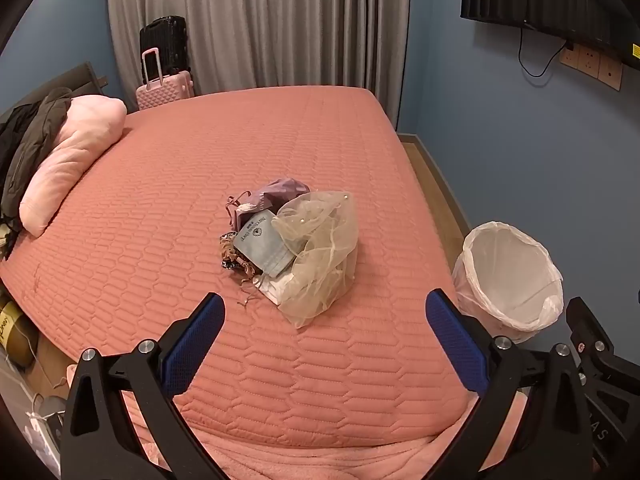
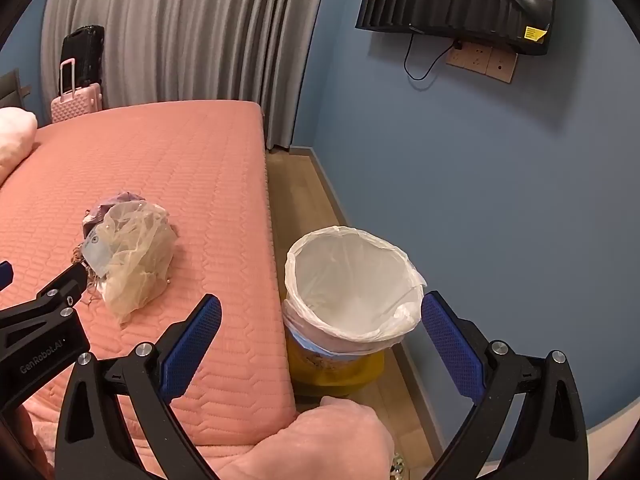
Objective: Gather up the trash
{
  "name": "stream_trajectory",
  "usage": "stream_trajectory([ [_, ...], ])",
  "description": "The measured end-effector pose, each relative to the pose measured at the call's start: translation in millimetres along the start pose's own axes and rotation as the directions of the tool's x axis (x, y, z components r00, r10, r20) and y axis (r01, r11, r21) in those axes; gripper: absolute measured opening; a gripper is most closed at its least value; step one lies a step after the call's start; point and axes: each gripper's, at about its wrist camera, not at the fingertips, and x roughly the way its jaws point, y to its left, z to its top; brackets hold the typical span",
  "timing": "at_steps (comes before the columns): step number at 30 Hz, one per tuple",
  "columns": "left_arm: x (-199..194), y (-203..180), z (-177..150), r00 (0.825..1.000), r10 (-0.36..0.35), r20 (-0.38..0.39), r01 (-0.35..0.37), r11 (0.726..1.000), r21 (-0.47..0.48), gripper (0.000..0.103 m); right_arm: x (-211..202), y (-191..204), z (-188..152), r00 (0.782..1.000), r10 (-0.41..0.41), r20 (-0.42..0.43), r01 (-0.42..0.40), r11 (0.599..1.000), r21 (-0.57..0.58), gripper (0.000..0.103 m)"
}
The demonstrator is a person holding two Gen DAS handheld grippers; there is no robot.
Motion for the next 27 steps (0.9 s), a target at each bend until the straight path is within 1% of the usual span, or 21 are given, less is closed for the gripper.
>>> stream_trajectory([
  [27,-0.9,-1.2,1.4,1.000,0.001,0.009,-0.002,1.000,0.002,0.096,-2.2,-1.7,-0.6,1.000,-0.003,0.004,0.003,1.000,0.002,0.098],
])
